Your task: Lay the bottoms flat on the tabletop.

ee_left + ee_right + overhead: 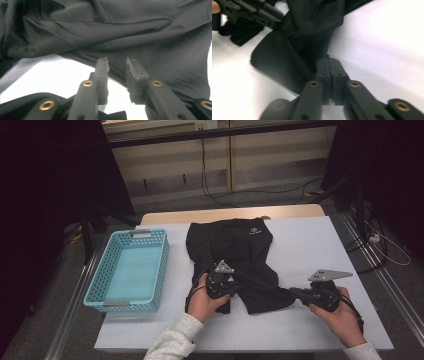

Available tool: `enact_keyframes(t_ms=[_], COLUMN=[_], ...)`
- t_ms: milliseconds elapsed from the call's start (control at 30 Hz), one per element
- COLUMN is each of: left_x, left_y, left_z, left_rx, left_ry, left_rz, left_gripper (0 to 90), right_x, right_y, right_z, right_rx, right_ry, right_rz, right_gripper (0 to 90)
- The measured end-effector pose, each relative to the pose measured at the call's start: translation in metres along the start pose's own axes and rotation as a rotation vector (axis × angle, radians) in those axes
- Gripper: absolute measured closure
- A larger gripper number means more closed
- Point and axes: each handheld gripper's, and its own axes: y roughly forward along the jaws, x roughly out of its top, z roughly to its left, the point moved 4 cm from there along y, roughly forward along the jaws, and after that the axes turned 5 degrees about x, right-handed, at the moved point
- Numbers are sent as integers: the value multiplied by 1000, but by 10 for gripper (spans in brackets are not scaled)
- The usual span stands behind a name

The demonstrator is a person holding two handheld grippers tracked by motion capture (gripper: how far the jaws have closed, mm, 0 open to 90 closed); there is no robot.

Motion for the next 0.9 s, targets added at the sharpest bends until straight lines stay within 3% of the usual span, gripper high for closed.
enact_keyframes(t_ms=[33,100,267,567,667,900], left_x=[-1,-1,-3,-6,-4,-7], left_y=[-1,-1,-5,-25,-35,-41], left_z=[-1,-2,-1,10,13,16], left_rx=[-13,-18,-27,-31,-34,-33], left_ry=[-7,-2,-30,-77,-83,-86], left_rz=[13,19,39,47,35,38], left_gripper=[849,896,900,900,900,900], right_x=[2,6,19,24,22,28], right_y=[1,4,17,43,50,64], right_z=[-1,-4,-15,-22,-20,-8], right_rx=[-14,-38,-59,-98,-66,-44], right_ry=[-2,-10,18,11,11,-6], right_rz=[-4,-16,-50,0,33,41], right_gripper=[799,761,662,531,517,489])
